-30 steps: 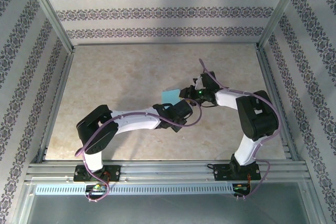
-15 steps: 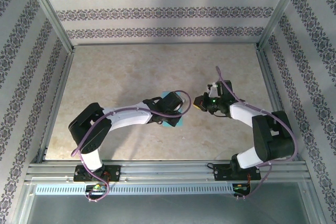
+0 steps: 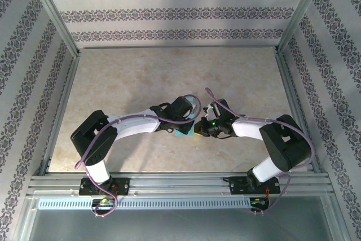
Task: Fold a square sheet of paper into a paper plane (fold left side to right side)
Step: Fold the triangle a second time at the center of the table.
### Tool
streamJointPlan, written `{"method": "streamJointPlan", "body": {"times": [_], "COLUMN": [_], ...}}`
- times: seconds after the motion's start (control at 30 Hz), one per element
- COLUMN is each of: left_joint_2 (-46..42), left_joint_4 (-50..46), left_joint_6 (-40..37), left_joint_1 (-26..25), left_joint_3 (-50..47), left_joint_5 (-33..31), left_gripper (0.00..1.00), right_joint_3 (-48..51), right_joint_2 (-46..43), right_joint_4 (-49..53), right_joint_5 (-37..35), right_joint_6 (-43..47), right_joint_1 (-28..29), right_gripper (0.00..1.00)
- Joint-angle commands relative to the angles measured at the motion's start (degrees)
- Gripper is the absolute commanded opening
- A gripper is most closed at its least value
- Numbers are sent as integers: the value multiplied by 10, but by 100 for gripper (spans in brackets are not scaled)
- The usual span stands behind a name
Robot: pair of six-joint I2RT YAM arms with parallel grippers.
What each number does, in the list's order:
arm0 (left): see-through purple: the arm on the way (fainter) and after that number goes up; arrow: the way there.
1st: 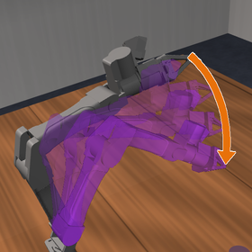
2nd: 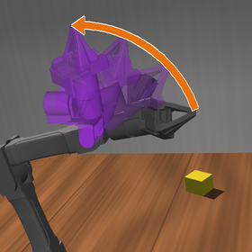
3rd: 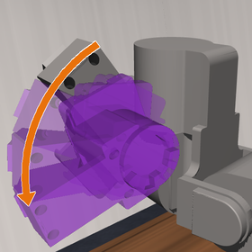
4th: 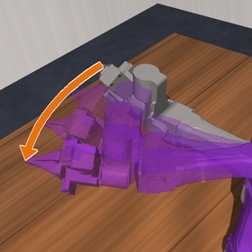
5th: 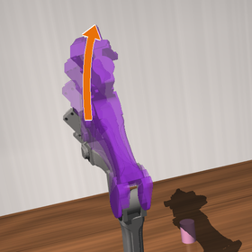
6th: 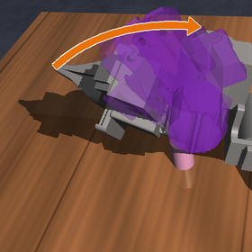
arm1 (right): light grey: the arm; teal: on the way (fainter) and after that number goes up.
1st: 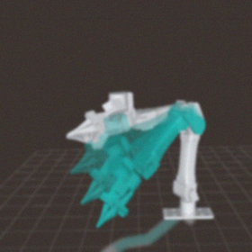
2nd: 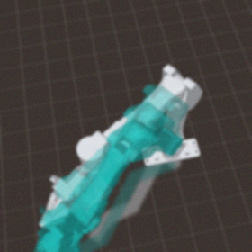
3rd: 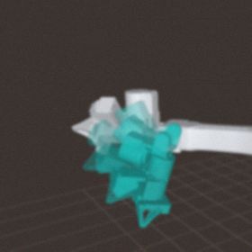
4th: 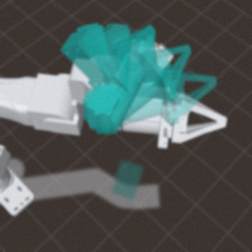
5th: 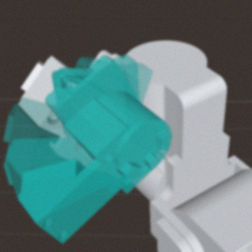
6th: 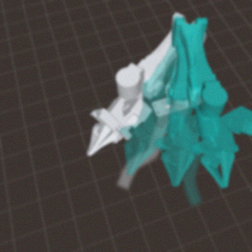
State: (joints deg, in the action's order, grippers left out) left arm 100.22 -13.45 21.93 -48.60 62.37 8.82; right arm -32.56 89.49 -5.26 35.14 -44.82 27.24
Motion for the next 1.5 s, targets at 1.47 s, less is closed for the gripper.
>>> {"method": "streamJointPlan", "body": {"times": [1.47], "left_joint_2": [-37], "left_joint_4": [63], "left_joint_6": [7], "left_joint_1": [107], "left_joint_3": [-83], "left_joint_5": [65], "left_gripper": [3], "right_joint_3": [-36], "right_joint_2": [78], "right_joint_4": [68], "right_joint_5": [-35], "right_joint_6": [55], "right_joint_1": [5], "right_gripper": [0]}}
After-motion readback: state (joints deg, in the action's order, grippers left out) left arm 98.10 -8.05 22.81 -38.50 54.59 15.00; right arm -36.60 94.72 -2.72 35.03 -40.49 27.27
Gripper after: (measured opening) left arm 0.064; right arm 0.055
